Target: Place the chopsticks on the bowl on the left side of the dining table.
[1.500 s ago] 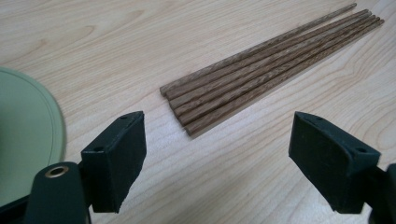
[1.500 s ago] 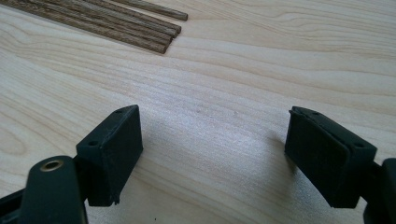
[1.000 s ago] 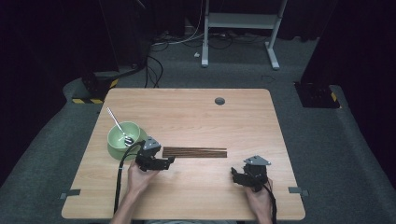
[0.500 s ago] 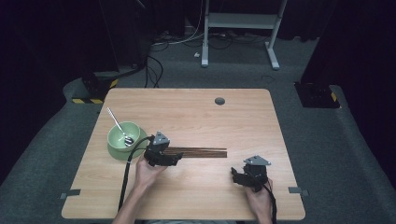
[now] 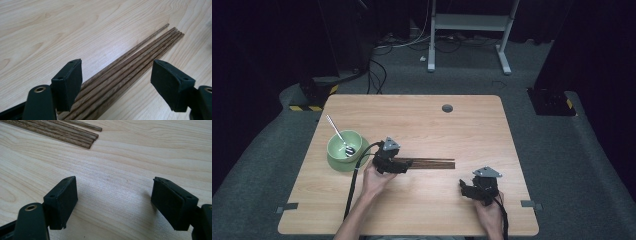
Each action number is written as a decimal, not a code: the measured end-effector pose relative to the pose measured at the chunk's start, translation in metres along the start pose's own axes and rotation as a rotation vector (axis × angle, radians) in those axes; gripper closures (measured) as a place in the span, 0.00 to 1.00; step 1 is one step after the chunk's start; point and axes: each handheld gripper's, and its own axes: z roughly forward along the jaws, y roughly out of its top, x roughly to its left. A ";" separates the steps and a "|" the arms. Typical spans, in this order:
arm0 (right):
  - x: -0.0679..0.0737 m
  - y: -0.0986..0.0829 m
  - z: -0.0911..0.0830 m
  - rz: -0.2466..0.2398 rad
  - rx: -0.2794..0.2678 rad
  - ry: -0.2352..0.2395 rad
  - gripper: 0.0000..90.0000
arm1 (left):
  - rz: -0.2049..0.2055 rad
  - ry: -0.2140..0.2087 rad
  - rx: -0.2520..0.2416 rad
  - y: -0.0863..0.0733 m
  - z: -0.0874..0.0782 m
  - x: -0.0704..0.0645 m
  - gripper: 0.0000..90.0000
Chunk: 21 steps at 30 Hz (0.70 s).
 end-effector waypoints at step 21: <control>0.001 0.000 0.000 0.000 0.001 0.004 0.24 | 0.088 0.014 0.077 0.036 0.043 -0.023 0.33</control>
